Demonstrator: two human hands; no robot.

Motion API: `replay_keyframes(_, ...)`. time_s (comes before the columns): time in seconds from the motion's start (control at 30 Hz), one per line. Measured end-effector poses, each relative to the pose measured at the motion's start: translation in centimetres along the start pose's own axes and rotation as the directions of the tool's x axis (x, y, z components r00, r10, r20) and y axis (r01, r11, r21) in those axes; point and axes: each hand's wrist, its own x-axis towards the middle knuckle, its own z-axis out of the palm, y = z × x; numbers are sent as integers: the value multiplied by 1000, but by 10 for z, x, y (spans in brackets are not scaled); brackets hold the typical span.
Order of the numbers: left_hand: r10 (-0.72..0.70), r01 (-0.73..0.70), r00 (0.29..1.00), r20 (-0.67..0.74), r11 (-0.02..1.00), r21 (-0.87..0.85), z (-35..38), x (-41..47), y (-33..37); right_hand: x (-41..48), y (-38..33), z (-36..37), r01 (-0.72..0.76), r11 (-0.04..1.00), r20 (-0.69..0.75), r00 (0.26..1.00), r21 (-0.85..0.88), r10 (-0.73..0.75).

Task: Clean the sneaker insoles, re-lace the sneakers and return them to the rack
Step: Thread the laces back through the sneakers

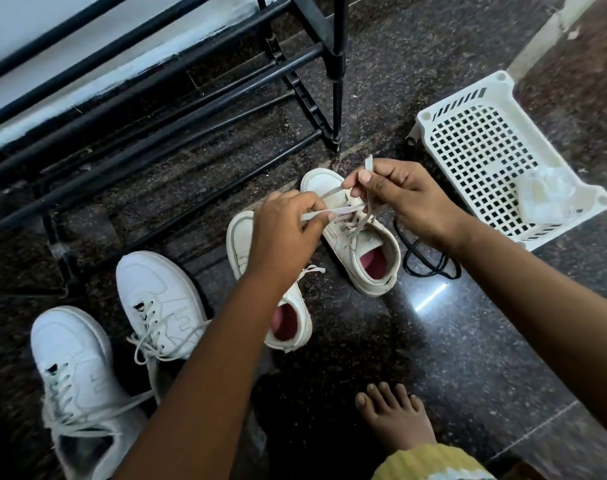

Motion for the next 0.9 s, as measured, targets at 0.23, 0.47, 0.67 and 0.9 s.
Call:
replay_keyframes(0.23, -70, 51, 993, 93, 980, 191, -76, -23, -3, 10, 1, -9, 32, 966, 108, 994, -258, -4)
replay_keyframes(0.47, -417, 349, 858, 299, 902, 255, -129, -52, -67, 25, 7, -12, 108, 842, 161, 987, -528, -25)
replay_keyframes(0.67, -546, 320, 804, 234, 730, 604, -61, -55, -83, 61, 76, -12, -64, 704, 37, 991, -707, 127)
replay_keyframes(0.9, -231, 327, 941, 248, 808, -490, 38, 4, 7, 60, 61, 3, -19, 773, -39, 999, -634, -7)
